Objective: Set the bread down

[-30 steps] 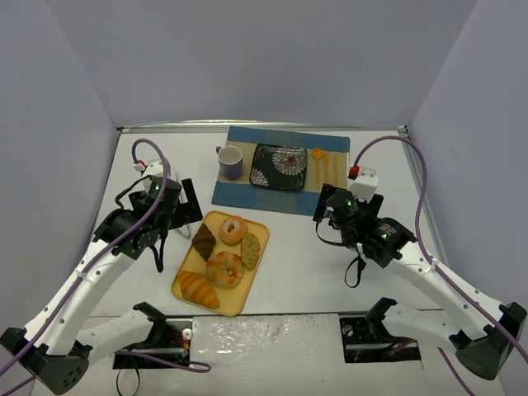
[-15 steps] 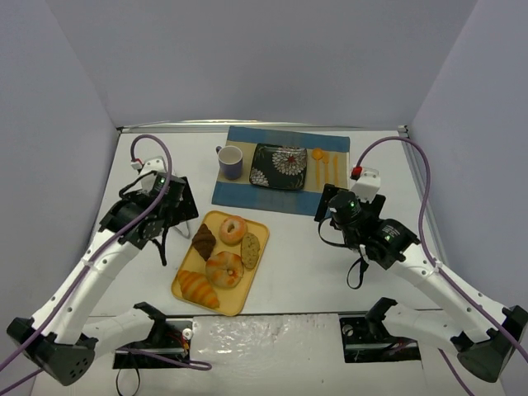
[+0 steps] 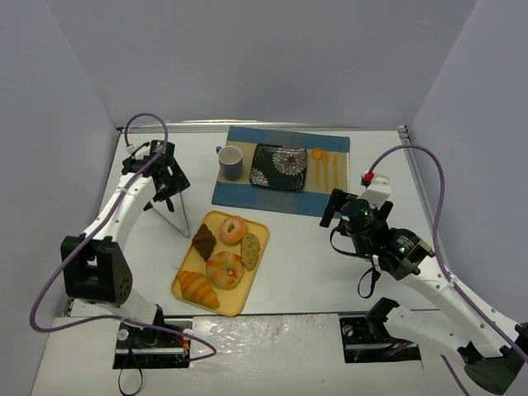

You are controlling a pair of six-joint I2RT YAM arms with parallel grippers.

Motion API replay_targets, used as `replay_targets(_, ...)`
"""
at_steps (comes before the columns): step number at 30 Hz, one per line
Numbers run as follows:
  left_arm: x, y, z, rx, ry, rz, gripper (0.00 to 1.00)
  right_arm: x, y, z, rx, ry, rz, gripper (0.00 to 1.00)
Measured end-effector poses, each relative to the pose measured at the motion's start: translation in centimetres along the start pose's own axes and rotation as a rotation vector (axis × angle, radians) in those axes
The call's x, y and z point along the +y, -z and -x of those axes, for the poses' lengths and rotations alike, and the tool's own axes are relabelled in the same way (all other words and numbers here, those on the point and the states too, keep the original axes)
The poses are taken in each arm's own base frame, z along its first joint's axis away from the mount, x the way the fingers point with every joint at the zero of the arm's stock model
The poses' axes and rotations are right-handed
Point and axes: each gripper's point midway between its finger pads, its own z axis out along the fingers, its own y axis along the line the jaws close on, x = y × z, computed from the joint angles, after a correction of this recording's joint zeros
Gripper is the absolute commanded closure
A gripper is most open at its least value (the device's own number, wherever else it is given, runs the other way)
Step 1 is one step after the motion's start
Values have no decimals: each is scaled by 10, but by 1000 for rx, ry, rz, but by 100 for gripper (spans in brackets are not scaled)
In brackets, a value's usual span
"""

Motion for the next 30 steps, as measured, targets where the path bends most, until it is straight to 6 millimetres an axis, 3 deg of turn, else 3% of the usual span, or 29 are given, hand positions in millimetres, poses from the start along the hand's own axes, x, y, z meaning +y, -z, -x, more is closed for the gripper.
replay_targets(5,-34,-34,1,35,11,-58,3,-2,8,3,-6,-19,26,0)
replay_targets(10,-43,-57,-4,59,19,-48,3,-5,16,6,-18,-33,41,0)
replay_targets(21,-27,-73,-13,71,59,54,3,-10,22,6,-16,-33,43,0)
replay_targets(30,-2,-90,-47,136,81,142,3,-10,23,6,-16,-44,51,0)
